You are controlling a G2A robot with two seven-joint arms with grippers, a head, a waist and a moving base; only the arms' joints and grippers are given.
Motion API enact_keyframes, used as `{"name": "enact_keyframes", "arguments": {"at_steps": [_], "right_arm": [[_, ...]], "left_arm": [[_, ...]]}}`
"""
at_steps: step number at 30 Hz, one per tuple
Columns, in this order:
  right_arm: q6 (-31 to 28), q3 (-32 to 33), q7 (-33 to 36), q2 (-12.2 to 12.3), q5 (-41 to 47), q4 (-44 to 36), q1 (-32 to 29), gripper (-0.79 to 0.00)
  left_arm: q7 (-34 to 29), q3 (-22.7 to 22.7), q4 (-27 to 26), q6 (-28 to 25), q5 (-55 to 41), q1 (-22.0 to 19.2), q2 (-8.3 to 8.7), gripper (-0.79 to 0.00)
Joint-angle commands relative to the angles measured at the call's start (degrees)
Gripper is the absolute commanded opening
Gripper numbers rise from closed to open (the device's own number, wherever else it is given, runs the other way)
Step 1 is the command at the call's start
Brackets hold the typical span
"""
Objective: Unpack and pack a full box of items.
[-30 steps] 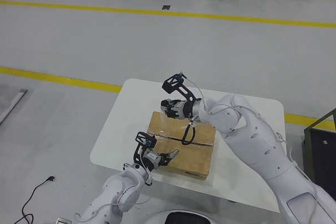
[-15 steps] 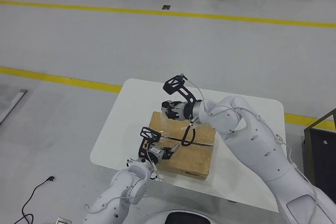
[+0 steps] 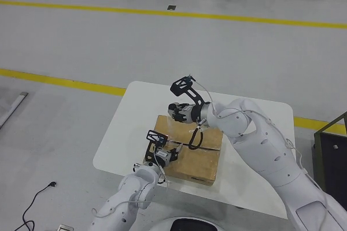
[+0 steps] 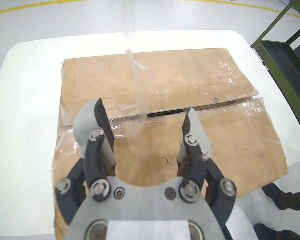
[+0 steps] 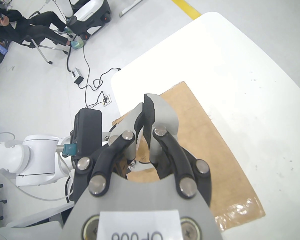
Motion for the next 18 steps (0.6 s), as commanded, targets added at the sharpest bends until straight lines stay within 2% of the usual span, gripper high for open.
{"name": "enact_keyframes", "arguments": {"at_steps": [1, 18], "right_arm": [[0.0, 0.1, 0.1, 0.0, 0.1, 0.1, 0.0, -0.785], [-0.3, 1.1, 1.0, -0.1, 0.8, -0.6, -0.4, -0.776]], "left_arm": [[0.1, -0.1, 0.1, 0.1, 0.1, 0.0, -0.11, -0.785], [0.2, -0.6, 1.4, 0.3, 1.2, -0.5, -0.94, -0.785]]}}
